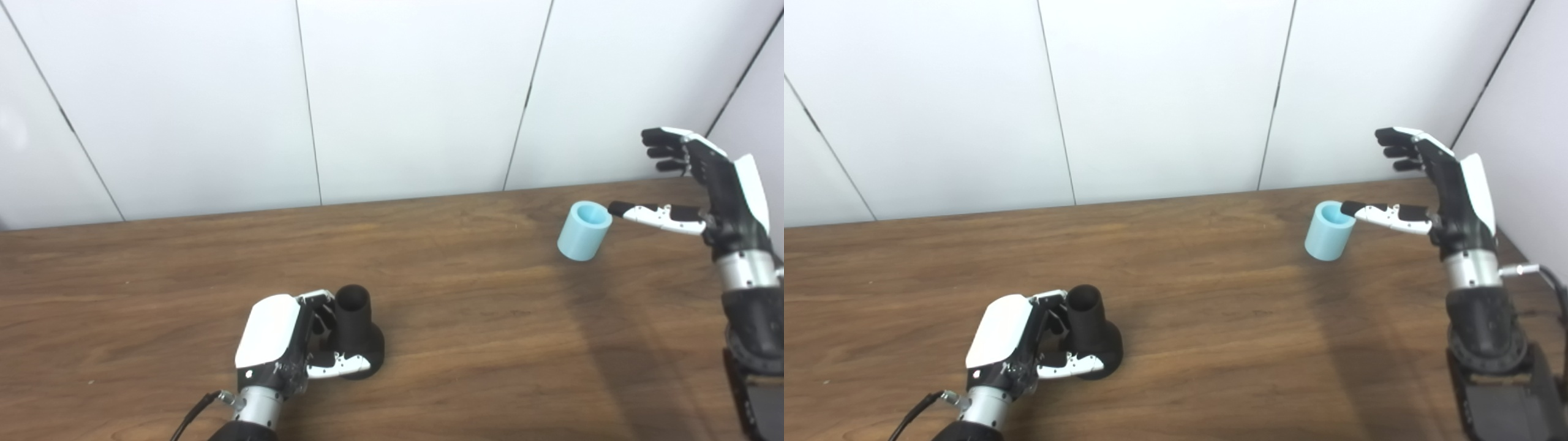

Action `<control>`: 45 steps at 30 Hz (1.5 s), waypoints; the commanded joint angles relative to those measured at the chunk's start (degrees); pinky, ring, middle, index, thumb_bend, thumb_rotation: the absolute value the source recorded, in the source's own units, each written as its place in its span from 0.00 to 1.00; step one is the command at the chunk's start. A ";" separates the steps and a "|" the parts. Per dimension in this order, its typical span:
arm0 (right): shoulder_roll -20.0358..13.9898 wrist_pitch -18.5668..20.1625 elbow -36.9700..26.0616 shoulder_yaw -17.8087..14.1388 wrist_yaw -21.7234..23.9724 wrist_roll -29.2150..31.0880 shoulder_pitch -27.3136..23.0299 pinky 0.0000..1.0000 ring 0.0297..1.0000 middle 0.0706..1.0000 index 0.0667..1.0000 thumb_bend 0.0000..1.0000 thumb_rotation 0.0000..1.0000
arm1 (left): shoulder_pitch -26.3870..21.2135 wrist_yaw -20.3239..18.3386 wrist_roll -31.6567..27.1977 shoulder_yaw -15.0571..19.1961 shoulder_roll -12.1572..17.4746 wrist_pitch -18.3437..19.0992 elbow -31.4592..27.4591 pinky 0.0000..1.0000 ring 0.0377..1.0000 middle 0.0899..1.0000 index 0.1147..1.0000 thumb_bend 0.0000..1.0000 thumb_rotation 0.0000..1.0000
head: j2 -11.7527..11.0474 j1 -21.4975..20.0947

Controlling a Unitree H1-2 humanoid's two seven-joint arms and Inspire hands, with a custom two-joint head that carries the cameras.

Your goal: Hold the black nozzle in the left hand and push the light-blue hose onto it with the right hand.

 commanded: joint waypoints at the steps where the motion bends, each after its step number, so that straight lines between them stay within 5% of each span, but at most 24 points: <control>1: -3.62 -0.60 2.24 1.37 -0.42 -4.08 -3.36 0.71 0.75 0.71 0.69 0.85 0.15 | 0.52 -0.21 0.59 0.03 0.23 -0.50 0.74 0.51 0.45 0.44 0.42 0.51 0.00 | 0.07 -0.26; 10: -10.70 9.55 9.29 10.14 11.26 -9.24 -11.76 0.81 0.87 0.84 0.79 0.96 0.24 | 1.00 -1.86 -0.39 1.06 1.14 -0.59 -0.60 0.51 0.45 0.45 0.42 0.50 0.00 | 0.57 -3.73; 17: -11.51 16.46 12.27 17.29 16.80 -14.66 -17.94 0.82 0.88 0.86 0.81 1.00 0.24 | 0.95 -2.22 -1.34 1.35 1.03 -1.94 0.60 0.53 0.45 0.44 0.42 0.51 0.00 | 0.59 -7.22; 30: -9.25 21.73 15.27 22.28 20.24 -15.91 -22.55 0.76 0.91 0.89 0.83 0.98 0.17 | 0.42 -4.27 -1.97 2.29 1.93 -1.82 0.08 0.53 0.45 0.47 0.41 0.50 0.00 | 1.87 -10.30; 45: -8.57 24.52 20.56 24.98 21.39 -16.60 -23.42 0.84 0.89 0.84 0.80 0.98 0.13 | 0.15 -5.20 -2.15 3.74 2.02 -2.18 -0.36 0.54 0.45 0.46 0.41 0.50 0.00 | 2.80 -10.98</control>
